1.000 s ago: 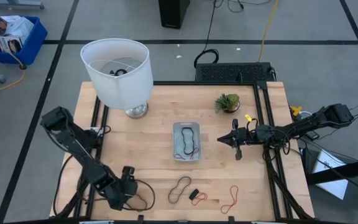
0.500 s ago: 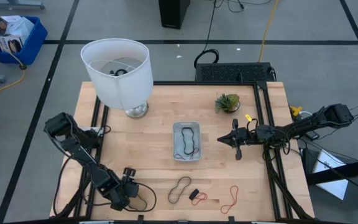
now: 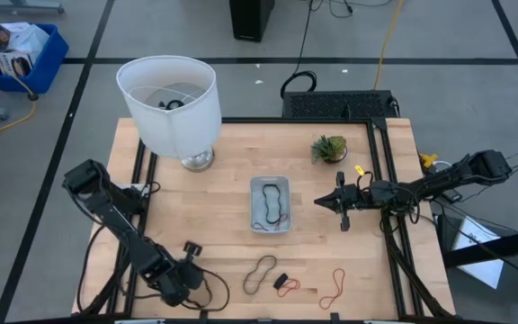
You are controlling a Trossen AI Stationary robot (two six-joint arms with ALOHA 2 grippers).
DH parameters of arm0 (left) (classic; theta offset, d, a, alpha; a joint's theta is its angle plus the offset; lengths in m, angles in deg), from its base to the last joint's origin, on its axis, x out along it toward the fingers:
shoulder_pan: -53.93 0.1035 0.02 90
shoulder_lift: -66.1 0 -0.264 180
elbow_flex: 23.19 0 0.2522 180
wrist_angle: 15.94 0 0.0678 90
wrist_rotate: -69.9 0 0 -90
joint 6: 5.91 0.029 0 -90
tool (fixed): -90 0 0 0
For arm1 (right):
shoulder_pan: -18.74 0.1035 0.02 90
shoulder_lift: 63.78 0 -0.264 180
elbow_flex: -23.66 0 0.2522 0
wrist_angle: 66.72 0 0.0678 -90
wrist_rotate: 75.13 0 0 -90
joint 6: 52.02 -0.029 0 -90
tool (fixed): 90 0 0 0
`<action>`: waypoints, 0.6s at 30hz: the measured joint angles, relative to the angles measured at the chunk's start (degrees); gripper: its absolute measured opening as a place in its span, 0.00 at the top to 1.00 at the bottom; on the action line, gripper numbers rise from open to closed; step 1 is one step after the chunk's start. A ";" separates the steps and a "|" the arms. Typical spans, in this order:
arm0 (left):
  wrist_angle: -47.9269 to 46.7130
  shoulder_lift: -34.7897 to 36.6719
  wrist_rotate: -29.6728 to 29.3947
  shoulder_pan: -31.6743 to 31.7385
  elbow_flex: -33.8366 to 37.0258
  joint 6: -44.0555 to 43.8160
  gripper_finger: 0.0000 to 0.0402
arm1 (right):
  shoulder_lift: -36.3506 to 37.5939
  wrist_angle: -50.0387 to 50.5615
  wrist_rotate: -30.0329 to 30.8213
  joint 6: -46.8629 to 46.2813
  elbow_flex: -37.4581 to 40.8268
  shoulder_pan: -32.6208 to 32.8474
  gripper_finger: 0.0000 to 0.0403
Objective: Pick and place rubber bands into bin
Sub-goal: Put the black rubber band into the gray bin
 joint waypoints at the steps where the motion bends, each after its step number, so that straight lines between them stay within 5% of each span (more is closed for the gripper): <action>1: -2.39 0.18 -2.23 0.33 -1.19 0.75 0.98 | 0.02 -0.04 0.00 0.00 0.00 0.00 1.00; 8: -11.87 0.80 -17.53 3.07 -8.95 6.03 0.99 | 0.00 0.16 0.00 -0.02 0.00 0.00 1.00; 18: -8.77 0.86 -31.14 12.92 -15.16 12.90 0.99 | 0.00 0.33 -0.06 -0.04 0.00 0.00 1.00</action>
